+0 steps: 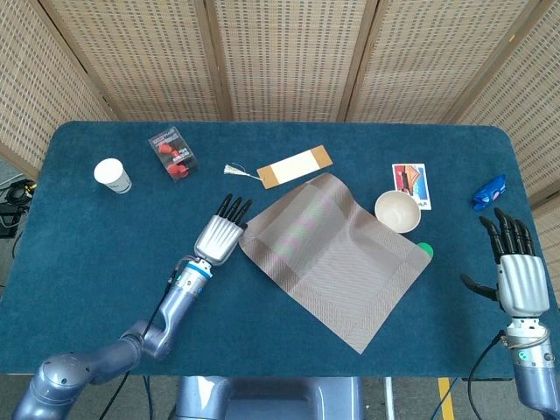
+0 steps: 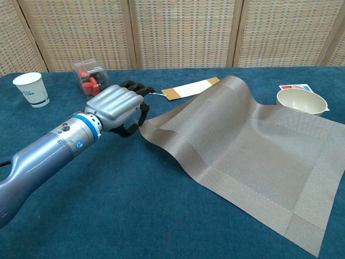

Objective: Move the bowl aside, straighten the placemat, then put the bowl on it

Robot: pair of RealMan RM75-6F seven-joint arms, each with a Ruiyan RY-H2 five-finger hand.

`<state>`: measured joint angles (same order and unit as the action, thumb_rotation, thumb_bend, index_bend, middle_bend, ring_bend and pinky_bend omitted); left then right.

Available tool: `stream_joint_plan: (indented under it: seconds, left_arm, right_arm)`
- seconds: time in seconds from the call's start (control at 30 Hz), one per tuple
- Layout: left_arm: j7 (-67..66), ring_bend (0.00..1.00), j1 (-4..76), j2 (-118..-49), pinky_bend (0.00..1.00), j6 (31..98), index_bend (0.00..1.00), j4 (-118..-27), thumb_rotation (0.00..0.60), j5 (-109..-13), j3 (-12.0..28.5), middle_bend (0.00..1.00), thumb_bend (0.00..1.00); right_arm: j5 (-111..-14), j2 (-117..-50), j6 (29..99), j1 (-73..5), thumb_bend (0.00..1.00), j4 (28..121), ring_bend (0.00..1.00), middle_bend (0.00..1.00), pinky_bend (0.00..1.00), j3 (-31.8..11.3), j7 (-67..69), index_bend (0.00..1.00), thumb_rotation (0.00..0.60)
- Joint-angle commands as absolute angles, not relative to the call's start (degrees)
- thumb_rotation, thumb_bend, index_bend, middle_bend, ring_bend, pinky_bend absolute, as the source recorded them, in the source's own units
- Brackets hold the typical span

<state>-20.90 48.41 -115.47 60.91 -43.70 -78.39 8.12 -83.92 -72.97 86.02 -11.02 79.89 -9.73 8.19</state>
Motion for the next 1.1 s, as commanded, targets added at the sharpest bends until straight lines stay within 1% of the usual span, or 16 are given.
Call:
stream_joint_plan:
  seconds: [0.03,0.1,0.13,0.37,0.7,1.1]
  left_arm:
    - [-21.71,0.00,46.21,-113.08,0.00,62.99,0.57,-47.16,0.600,-79.33,6.79,0.00,0.59]
    - [-22.24,0.00,44.71,-111.45,0.00,64.41,0.57,-49.95,0.600,-79.84,6.01,0.00,0.59]
    - [-22.53,0.00,43.15,-110.05,0.00,66.16,0.57,-52.16,0.600,-80.57,4.94,0.00,0.59]
    - [-24.69,0.00,38.57,-105.00,0.00,70.00,0.57,-60.66,0.600,-82.50,1.92,0.00,0.59]
    - [-26.62,0.00,33.76,-99.76,0.00,74.15,0.57,-67.92,0.600,-85.48,-1.56,0.00,0.59]
    - [-27.90,0.00,29.35,-94.55,0.00,76.40,0.57,-75.33,0.600,-89.87,-6.04,0.00,0.58]
  right_arm:
    - [-84.28,-73.00,86.25,-10.99,0.17,80.07,0.00,0.00,0.00,-9.55,7.87,0.13,0.600]
    - [-84.70,-73.04,86.57,-10.92,0.17,80.37,0.00,0.00,0.00,-9.37,7.61,0.13,0.600]
    - [-85.13,-73.05,86.84,-10.83,0.17,80.64,0.00,0.00,0.00,-9.14,7.46,0.13,0.600]
    - [-86.16,-73.18,87.29,-10.58,0.17,81.39,0.00,0.00,0.00,-8.37,6.48,0.13,0.600]
    - [-87.79,-73.39,88.32,-10.05,0.17,82.38,0.00,0.00,0.00,-7.30,4.87,0.14,0.600]
    - [-89.18,-73.45,89.30,-9.42,0.17,83.60,0.00,0.00,0.00,-6.40,3.29,0.14,0.600]
